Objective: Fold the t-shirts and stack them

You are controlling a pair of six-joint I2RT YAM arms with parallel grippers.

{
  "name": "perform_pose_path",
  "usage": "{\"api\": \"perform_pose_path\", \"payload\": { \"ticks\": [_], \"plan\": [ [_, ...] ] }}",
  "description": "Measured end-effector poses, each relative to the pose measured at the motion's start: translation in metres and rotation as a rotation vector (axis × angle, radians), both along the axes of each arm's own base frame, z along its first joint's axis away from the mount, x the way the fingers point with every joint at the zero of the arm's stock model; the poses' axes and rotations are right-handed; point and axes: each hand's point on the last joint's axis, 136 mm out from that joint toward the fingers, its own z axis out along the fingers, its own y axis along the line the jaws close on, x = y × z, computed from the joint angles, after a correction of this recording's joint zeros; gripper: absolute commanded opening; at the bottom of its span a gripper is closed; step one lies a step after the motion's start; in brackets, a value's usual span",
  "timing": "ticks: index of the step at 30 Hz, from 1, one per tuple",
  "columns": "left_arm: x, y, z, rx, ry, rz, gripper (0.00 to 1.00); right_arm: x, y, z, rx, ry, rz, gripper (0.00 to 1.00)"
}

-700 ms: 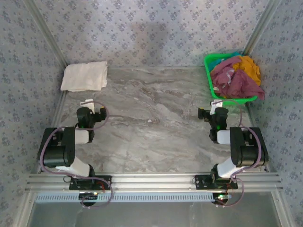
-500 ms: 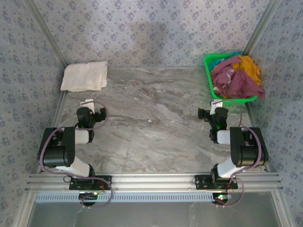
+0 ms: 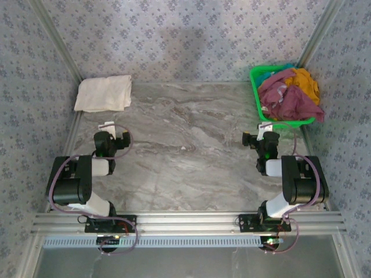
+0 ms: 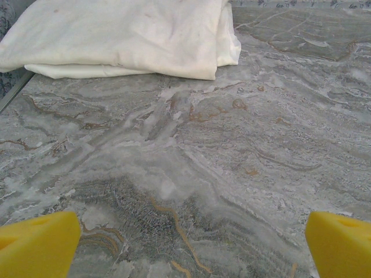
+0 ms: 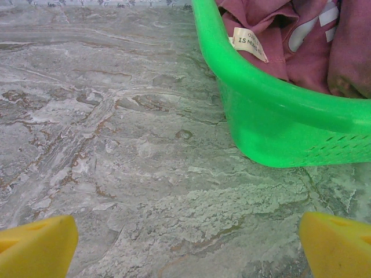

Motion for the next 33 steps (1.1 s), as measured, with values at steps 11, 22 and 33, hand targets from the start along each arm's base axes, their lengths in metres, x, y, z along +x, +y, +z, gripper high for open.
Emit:
{"api": "perform_pose_path", "payload": {
  "ticks": [11,22,33],
  "plan": [
    [-0.021,-0.016,0.101,0.006,-0.204,-0.015,1.00,-0.007,0.009,0.097,0.031,-0.135,-0.036,1.00],
    [-0.005,-0.109,0.232,-0.058,-0.306,-0.242,0.97,0.038,0.027,0.188,0.110,-0.107,-0.031,0.98],
    [0.058,-0.352,0.228,-0.013,-0.077,-0.732,0.97,0.150,-0.089,0.195,0.249,0.101,-0.273,1.00]
  ]
}}
